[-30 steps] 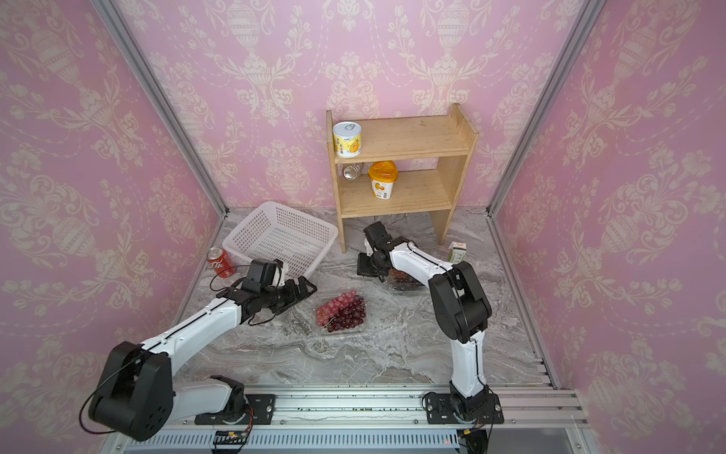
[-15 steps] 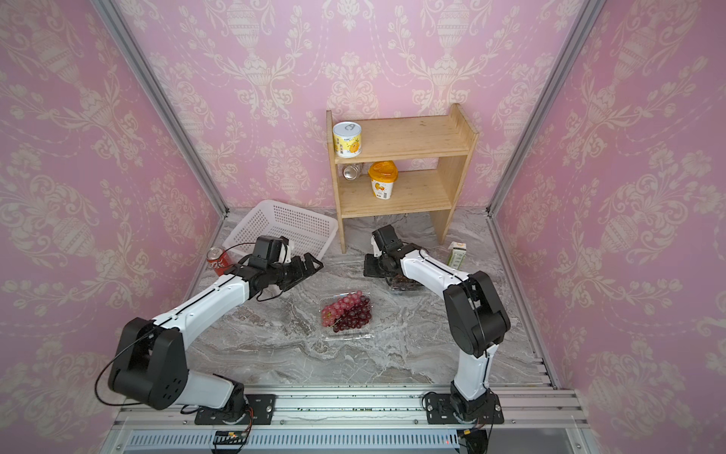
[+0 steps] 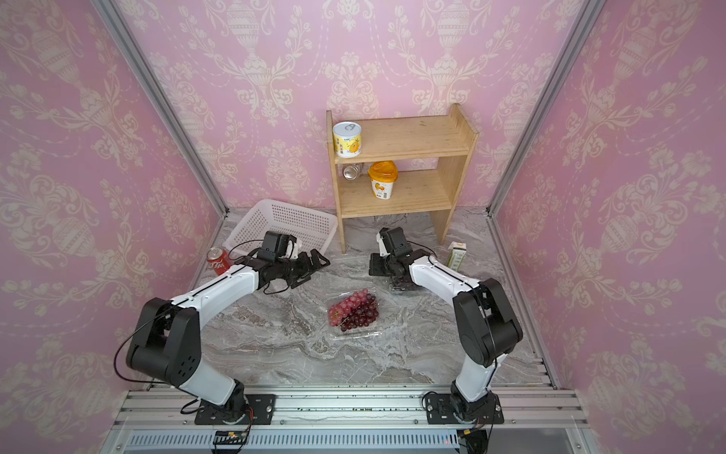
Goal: Pack grapes into containers
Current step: Close the packing box at the center of the board.
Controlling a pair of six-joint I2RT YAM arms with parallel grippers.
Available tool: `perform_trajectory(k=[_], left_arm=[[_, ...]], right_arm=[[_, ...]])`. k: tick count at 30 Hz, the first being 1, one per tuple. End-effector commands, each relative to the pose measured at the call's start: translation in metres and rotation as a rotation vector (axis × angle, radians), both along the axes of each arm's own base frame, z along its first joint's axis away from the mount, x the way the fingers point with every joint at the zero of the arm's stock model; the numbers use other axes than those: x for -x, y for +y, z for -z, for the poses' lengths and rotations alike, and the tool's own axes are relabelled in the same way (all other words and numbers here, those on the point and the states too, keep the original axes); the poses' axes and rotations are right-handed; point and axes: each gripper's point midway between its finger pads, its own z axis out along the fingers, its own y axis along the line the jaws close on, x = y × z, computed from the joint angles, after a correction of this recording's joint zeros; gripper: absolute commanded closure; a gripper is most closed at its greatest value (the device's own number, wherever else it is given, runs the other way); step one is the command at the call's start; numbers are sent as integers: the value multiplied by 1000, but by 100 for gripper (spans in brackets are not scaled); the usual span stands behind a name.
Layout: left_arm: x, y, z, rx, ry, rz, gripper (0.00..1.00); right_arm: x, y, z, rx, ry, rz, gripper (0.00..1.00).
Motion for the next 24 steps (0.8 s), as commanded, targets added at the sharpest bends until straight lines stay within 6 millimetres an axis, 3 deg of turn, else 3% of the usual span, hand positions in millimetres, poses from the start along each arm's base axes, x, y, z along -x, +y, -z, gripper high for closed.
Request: perform_trajectory(k=[1,4,5,10,18,24], left_arm=[[-16,-13,-12,46,-30,9,1],[-26,-18,-14,76,-50,1,1],[-30,-20,-15,89,-57,-2,1],[-42,-28,-19,149,-86,-7,1],[-35,-56,-25,187,-115,85,1],[-31,-61,-29,209,-126,105,1]], right_arm=[[-4,3,-17,-29,-64,-25,100],[-6,7,-24,-53,-83,-40,100],[1,4,-12,-47,-58,-45,100],[5,5,-14,-67,-77,-58,100],[6,7,-17,-106,-98,-81,100],[5,8,-17,-108,-100,-84,100]])
